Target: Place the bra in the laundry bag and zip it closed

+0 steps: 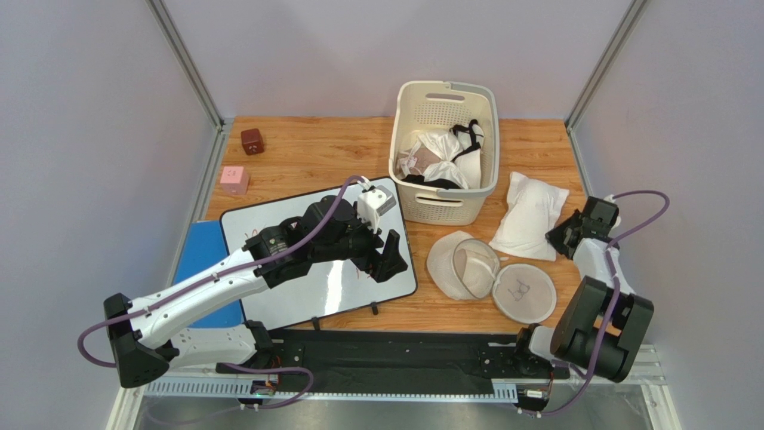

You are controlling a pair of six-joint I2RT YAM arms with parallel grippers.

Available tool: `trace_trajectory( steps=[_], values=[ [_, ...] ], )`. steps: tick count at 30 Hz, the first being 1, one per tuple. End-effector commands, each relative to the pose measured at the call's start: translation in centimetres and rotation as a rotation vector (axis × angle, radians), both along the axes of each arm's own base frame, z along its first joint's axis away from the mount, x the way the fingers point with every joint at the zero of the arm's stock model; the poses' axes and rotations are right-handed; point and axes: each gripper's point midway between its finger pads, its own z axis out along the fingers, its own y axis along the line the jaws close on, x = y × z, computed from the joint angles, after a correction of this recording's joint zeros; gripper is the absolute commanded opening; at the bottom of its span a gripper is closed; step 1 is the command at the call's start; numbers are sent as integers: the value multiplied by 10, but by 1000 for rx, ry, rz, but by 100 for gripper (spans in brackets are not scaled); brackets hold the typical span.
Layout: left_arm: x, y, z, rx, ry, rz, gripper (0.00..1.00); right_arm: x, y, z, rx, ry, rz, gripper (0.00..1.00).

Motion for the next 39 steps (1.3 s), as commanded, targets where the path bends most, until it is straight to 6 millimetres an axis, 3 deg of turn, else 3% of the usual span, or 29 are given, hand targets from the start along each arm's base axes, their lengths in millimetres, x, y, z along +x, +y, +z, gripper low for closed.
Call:
trace_trajectory(
  steps=[1,9,11,13,16,20,22,24,25,27,28,31,35,38,39],
  values=[
    [-1,-9,27,-74,-9,-22,90,-11,7,43,27,-13,-44,0],
    [-6,-10,30,-80,6,-41,90,-51,45,90,110,-99,-44,0],
    [-7,-9,29,-79,13,-44,90,-60,48,114,89,-162,-55,0],
    [-8,-9,27,-75,19,-48,90,-71,50,121,82,-153,-81,0],
    [-9,-7,23,-63,25,-45,90,-68,55,132,124,-171,-84,0],
    [-9,-5,23,-58,20,-41,90,-43,49,155,158,-275,-125,0],
    [-7,-4,23,-57,11,-30,90,-29,41,147,178,-246,-159,0],
    [-5,-3,23,-55,5,-21,90,-12,41,155,227,-256,-155,0],
    [-4,-4,24,-56,4,-21,90,-2,38,142,265,-201,-170,0],
    [-3,-4,25,-58,1,-15,90,16,34,147,312,-208,-194,0],
    [-3,-4,25,-59,0,-14,90,26,31,140,333,-189,-204,0],
    [0,-4,23,-57,-4,-2,90,51,21,155,336,-244,-203,0],
    [2,-4,20,-44,-5,6,90,77,3,142,322,-234,-227,0],
    [3,-5,18,-36,1,8,90,93,1,135,345,-228,-209,0],
    [3,-5,18,-36,2,10,90,99,0,123,365,-201,-212,0]
  ],
)
